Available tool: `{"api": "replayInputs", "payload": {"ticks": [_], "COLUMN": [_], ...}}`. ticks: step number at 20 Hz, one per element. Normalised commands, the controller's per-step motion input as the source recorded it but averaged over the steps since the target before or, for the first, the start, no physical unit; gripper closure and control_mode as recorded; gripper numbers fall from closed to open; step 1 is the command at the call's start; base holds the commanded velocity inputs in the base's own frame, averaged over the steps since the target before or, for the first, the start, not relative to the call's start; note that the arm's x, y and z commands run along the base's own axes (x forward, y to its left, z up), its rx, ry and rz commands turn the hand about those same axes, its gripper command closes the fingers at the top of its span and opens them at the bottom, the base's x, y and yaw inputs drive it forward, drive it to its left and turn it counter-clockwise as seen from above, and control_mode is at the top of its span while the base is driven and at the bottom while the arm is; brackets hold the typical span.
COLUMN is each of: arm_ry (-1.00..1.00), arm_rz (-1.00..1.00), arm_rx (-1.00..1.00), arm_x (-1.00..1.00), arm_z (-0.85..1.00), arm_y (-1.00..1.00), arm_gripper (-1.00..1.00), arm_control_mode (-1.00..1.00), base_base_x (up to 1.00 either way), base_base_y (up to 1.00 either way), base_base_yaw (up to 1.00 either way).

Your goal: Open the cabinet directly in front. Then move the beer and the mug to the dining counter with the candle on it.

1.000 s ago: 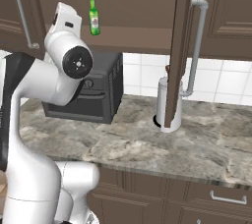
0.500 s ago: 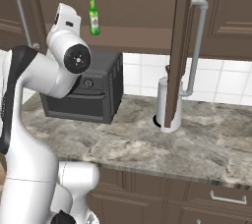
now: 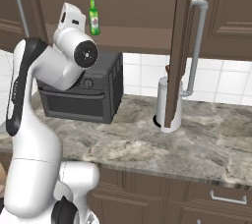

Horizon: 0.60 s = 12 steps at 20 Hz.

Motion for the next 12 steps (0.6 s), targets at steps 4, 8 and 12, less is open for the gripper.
{"api": "replayInputs", "payload": {"ticks": [4, 8, 12], "arm_ry": [-0.03, -0.05, -0.01], "arm_rz": [0.17, 0.18, 0.06], "arm_rx": [-0.03, -0.03, -0.02], "arm_x": [0.13, 0.14, 0.27], "arm_z": [0.00, 0.00, -0.02], "arm_y": [0.00, 0.01, 0.17], "arm_gripper": [-1.00, -1.00, -1.00], "arm_control_mode": [-1.00, -1.00, -1.00], "base_base_x": [0.00, 0.00, 0.00], "base_base_y": [0.00, 0.00, 0.00], "base_base_yaw": [0.00, 0.00, 0.00]}}
